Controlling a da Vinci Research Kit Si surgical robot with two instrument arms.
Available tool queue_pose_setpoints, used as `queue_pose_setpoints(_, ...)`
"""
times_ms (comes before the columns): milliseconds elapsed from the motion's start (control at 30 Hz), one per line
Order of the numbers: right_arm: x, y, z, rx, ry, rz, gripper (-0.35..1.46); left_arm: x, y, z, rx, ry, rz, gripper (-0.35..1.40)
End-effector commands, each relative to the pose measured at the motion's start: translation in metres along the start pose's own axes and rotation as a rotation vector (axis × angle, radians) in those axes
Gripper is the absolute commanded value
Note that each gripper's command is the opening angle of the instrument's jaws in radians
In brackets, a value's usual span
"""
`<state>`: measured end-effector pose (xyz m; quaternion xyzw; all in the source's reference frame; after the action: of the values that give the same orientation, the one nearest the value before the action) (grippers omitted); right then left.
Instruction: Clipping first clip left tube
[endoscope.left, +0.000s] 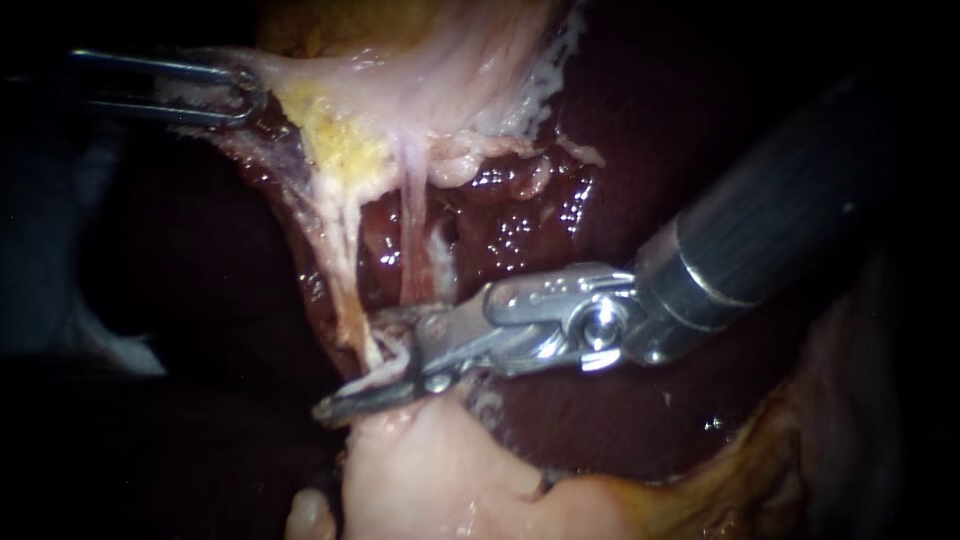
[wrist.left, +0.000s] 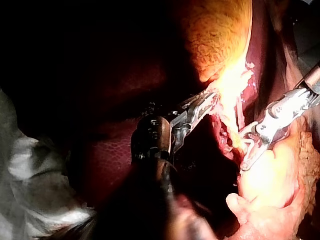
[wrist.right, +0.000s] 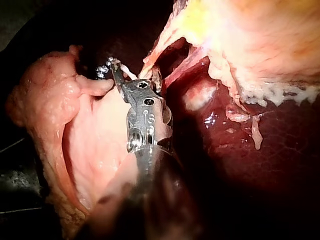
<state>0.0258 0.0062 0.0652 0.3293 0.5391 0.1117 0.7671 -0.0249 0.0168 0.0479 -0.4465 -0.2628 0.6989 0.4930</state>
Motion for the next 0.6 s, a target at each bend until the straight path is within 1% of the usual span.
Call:
queue_pose_setpoints(33,0.0001,0.0000,0.0002,0.006,0.002,0.003,0.45,0.0000,0.0000,0.0000,-0.001,0.000,0.000,-0.35)
queue_pose_setpoints(133,0.0003,0.0001,0.0009,0.023,0.004,0.003,0.45,0.0000,0.0000,0.0000,-0.001,0.000,0.000,-0.35)
queue_pose_setpoints(233,0.0003,0.0003,0.0015,0.027,0.005,0.005,0.45,0.0000,0.0000,0.0000,-0.001,0.000,0.000,-0.35)
queue_pose_setpoints(600,-0.0004,0.0005,0.0027,0.029,0.000,0.009,0.45,0.0000,0.0000,0.0000,-0.001,0.000,0.000,-0.35)
